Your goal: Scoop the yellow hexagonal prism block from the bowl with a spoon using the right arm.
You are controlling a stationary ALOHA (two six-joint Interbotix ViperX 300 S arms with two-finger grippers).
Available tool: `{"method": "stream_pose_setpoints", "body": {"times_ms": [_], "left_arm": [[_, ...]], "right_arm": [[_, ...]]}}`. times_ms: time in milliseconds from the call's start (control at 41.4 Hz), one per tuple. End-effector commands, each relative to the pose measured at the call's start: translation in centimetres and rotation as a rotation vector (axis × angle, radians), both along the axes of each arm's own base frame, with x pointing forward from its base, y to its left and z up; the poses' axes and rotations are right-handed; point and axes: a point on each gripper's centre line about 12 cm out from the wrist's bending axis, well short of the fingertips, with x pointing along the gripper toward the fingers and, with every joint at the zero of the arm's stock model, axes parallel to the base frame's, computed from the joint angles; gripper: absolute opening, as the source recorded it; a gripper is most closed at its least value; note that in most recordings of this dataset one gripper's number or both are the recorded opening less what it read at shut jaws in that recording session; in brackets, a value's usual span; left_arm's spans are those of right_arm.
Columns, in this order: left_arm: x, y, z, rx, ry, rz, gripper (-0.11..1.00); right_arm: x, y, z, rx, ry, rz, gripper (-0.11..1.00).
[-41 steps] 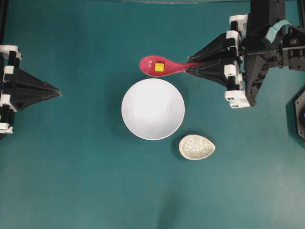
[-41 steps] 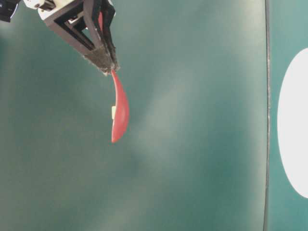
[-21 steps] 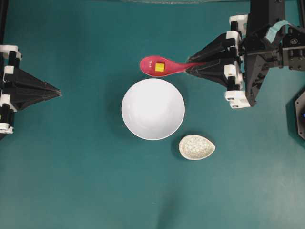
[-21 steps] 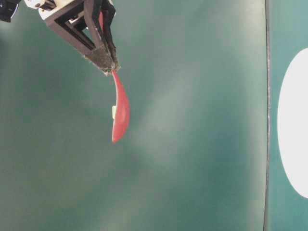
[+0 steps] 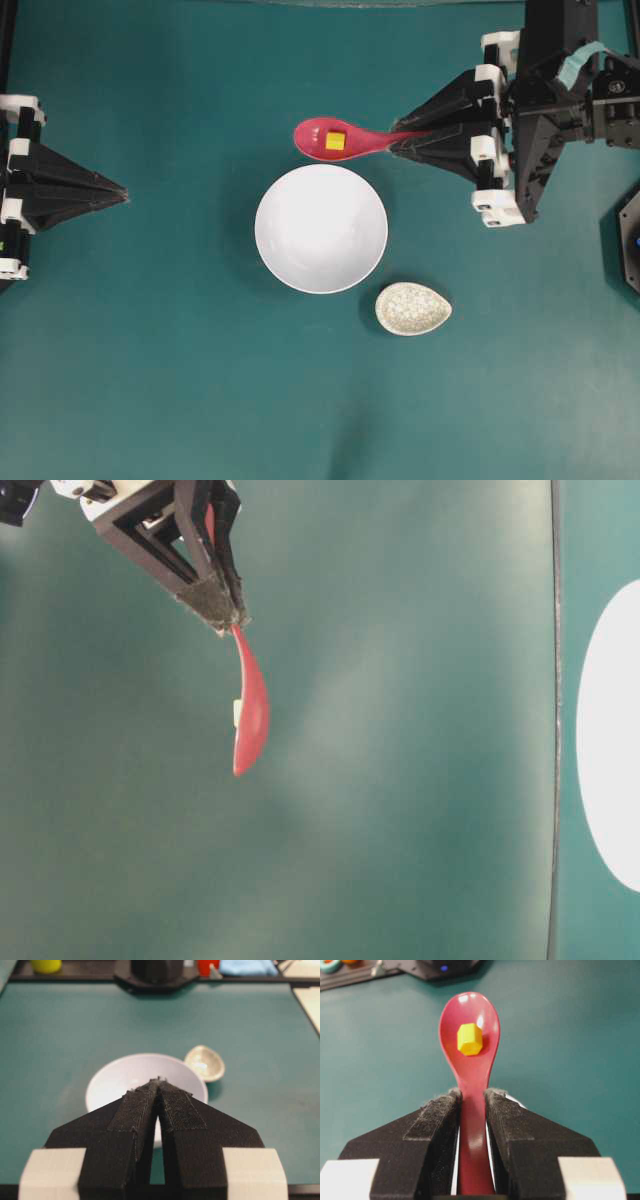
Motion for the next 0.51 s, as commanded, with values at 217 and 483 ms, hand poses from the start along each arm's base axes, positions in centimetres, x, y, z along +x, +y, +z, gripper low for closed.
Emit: {"method": "stream_pose_setpoints", "body": {"times_ms": [217, 483], "left_arm": [[0.27, -0.01, 1.15, 0.001, -0.028, -0.001, 0.00], [0.26, -0.01, 1.08, -0.006, -0.026, 0.000, 0.00]], "right_arm": [[-0.08, 0.01, 1.02, -0.001, -0.031, -0.001, 0.23], [-0.08, 0.01, 1.02, -0.001, -0.031, -0.001, 0.23]]}}
